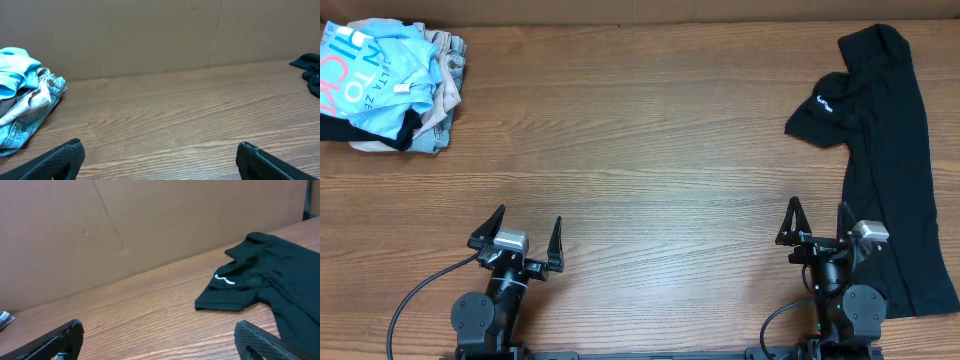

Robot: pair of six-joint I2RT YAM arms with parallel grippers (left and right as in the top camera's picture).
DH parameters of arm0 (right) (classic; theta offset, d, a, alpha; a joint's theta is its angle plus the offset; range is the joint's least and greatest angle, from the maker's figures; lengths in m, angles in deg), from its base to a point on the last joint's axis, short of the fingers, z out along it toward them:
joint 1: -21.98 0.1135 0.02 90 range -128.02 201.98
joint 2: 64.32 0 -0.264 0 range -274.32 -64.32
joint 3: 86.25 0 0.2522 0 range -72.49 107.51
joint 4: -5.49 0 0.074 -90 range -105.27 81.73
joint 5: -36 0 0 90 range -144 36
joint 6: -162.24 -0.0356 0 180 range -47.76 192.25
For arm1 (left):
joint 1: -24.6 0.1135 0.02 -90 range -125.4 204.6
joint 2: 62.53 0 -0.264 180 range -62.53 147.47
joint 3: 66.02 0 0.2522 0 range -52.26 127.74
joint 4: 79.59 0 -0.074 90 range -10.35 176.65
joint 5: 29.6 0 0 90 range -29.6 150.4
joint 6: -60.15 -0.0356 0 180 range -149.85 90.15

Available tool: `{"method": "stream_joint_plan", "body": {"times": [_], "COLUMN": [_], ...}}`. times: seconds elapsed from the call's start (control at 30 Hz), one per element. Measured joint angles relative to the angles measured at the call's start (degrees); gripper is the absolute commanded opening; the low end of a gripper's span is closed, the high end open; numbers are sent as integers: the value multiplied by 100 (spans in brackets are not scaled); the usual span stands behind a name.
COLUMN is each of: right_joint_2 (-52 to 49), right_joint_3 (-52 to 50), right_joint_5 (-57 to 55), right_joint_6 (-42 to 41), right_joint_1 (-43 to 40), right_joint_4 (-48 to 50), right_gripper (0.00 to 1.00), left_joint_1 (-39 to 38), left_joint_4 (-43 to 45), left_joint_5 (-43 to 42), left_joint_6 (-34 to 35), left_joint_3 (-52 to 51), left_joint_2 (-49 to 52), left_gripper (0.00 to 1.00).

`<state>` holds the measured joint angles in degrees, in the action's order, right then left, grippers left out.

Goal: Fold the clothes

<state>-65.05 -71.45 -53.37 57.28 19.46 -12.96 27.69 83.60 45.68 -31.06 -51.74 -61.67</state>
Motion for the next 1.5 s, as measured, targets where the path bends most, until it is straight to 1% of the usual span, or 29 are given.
{"method": "stream_joint_plan", "body": {"times": [0.37, 0.53, 0.67, 0.8, 0.93, 1.0, 1.17, 1.4, 1.5], "right_joint_2": [0, 0, 0, -9, -256, -597, -2063, -4725, -5593], "right_joint_3": [0, 2, 116, 848, 1976, 2586, 4190, 6699, 7469], "right_joint_5": [-111, -68, 50, 131, 87, 66, 44, 48, 48], "right_joint_6": [2, 0, 0, 2, 2, 4, 7, 20, 129], "right_joint_1": [-2, -2, 0, -2, 0, 0, -2, 0, -2], "right_joint_4": [155, 645, 505, -81, -638, -977, -2096, -3654, -4148], "right_gripper": [100, 100, 100, 100, 100, 100, 100, 100, 100], "left_joint_1": [0, 0, 0, 0, 0, 0, 0, 0, 0], "left_joint_4": [90, 584, 850, 496, -9, -295, -1121, -2673, -3353], "left_joint_5": [52, 232, 330, 317, 111, -24, -223, -481, -522], "left_joint_6": [-35, -85, -85, -87, -273, -389, -612, -907, -973], "left_joint_3": [0, -2, 9, 256, 931, 1388, 2643, 4642, 5539], "left_joint_2": [0, 0, 0, 0, 55, 210, 1043, 2905, 3856], "left_gripper": [100, 100, 100, 100, 100, 100, 100, 100, 100]}}
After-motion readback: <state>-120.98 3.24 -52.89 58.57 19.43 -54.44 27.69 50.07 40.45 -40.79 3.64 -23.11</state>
